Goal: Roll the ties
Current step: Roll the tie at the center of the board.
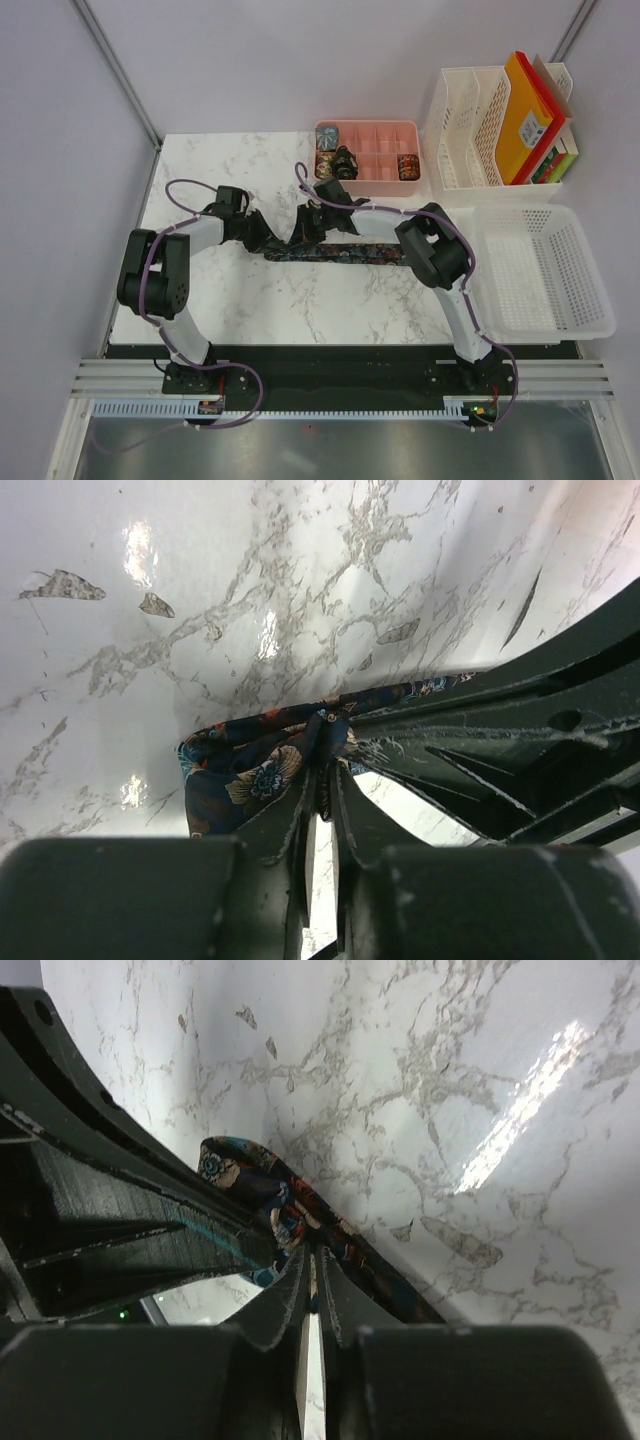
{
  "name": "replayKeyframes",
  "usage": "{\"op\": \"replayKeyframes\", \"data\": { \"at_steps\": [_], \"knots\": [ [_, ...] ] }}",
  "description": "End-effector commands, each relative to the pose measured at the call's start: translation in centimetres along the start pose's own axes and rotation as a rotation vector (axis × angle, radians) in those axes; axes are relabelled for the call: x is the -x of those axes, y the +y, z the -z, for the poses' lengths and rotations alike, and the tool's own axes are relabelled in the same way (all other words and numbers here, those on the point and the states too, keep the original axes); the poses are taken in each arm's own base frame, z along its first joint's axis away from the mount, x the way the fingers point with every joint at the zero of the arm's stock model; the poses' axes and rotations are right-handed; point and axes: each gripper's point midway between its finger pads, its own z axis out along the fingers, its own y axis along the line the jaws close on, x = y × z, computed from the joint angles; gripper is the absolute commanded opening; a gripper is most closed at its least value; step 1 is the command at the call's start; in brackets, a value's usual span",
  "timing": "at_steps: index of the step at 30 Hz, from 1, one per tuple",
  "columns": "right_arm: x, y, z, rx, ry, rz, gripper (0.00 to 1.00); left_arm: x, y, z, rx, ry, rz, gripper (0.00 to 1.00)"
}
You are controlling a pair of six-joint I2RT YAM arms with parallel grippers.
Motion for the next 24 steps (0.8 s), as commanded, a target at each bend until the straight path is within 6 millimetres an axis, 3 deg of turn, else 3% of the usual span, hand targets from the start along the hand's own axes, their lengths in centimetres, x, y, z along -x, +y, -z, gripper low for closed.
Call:
{"op": "replayKeyframes", "data": {
  "at_steps": [1, 3, 7, 12, 20, 24],
  "knots": [
    [0.7, 2.5, 2.8, 0.04, -0.008, 0.009, 0.15, -1.2, 2.6, -1.1, 0.083, 0.028, 0.049, 0.23],
    [0.9, 2.8, 3.3, 0.051, -0.009, 0.002, 0.19, -1.2, 2.5, -1.0, 0.077, 0.035, 0.052, 0.28],
    [0.3, 2.0, 4.0, 0.054, 0.008, -0.07, 0.23, -1.3, 2.7, -0.9, 0.088, 0.035, 0.062, 0.49],
    [-0.7, 2.2, 4.0, 0.101, 0.018, -0.168, 0.27, -1.3, 2.7, -0.9, 0.084, 0.033, 0.065, 0.59],
    [1.0, 4.9, 3.7, 0.287, -0.065, -0.289, 0.37, -1.4, 2.8, -0.9, 0.078, 0.03, 0.059, 0.62],
    [1.1, 5.2, 3.9, 0.322, -0.081, -0.32, 0.41, -1.4, 2.7, -0.9, 0.076, 0.031, 0.057, 0.63]
  ]
}}
